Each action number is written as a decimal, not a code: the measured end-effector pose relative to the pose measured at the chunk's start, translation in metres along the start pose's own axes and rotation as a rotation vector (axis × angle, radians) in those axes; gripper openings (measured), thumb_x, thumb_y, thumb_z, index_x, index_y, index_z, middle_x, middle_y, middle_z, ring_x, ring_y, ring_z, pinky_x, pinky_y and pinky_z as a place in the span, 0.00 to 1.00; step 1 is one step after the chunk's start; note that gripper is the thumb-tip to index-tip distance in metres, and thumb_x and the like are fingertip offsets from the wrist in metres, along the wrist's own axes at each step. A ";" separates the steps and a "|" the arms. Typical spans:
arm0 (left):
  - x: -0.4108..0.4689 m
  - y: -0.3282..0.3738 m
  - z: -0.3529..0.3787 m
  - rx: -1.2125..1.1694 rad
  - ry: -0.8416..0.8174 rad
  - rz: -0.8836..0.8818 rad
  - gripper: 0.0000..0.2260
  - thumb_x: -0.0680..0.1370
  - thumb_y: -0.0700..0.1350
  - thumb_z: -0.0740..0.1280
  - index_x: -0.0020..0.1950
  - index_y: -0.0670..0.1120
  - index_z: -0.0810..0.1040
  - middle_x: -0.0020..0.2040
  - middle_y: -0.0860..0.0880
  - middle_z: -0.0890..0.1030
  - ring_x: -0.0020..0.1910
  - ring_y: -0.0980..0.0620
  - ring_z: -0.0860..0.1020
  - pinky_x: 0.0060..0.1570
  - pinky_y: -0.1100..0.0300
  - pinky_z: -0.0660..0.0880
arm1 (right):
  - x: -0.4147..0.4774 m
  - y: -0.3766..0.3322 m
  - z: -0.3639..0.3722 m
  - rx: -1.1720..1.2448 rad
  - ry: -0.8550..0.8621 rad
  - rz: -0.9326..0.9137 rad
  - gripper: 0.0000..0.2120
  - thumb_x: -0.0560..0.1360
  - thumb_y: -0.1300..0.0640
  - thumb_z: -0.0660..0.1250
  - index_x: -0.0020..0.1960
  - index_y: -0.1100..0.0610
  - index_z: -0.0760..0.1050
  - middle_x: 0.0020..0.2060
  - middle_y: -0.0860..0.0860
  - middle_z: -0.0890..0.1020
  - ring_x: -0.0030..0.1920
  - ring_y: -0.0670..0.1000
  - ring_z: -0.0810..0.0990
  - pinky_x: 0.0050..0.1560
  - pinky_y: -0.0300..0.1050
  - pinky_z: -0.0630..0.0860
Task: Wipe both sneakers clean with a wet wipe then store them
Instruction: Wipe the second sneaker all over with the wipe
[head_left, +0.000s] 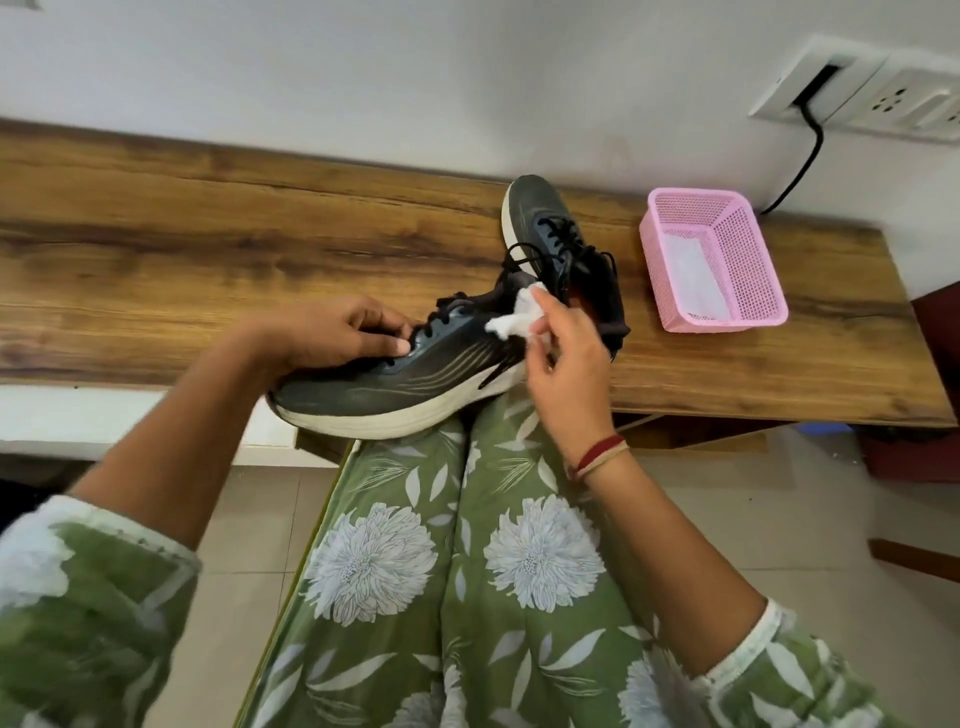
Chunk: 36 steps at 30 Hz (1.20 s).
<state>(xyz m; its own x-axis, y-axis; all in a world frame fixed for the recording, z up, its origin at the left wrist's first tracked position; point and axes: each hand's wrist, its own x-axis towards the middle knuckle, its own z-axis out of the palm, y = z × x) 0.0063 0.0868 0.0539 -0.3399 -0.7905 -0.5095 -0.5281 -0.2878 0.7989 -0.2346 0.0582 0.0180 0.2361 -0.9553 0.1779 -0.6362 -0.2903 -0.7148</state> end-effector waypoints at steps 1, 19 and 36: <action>0.002 0.003 -0.009 0.022 -0.038 -0.012 0.08 0.79 0.41 0.63 0.46 0.44 0.81 0.40 0.48 0.82 0.36 0.58 0.78 0.39 0.68 0.72 | 0.004 0.007 -0.003 0.094 0.038 0.103 0.17 0.75 0.66 0.63 0.62 0.56 0.76 0.49 0.53 0.76 0.45 0.47 0.75 0.50 0.33 0.72; 0.080 0.016 0.015 0.295 0.315 -0.074 0.11 0.78 0.55 0.64 0.59 0.55 0.76 0.51 0.52 0.77 0.52 0.50 0.76 0.53 0.56 0.71 | 0.006 0.001 0.010 0.302 0.137 0.265 0.09 0.72 0.65 0.64 0.48 0.60 0.82 0.47 0.53 0.82 0.49 0.48 0.80 0.54 0.44 0.76; 0.083 -0.005 0.043 0.175 0.704 -0.078 0.12 0.80 0.55 0.60 0.46 0.51 0.79 0.37 0.50 0.80 0.39 0.47 0.78 0.37 0.56 0.73 | 0.021 -0.004 0.036 -0.388 -0.058 -0.353 0.10 0.71 0.62 0.60 0.42 0.59 0.81 0.37 0.54 0.79 0.39 0.56 0.76 0.35 0.44 0.73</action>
<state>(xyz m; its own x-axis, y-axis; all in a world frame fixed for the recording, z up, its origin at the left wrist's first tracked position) -0.0526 0.0459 -0.0062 0.2538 -0.9486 -0.1888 -0.6674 -0.3131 0.6757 -0.2009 0.0416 0.0004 0.5188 -0.7939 0.3171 -0.7327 -0.6040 -0.3135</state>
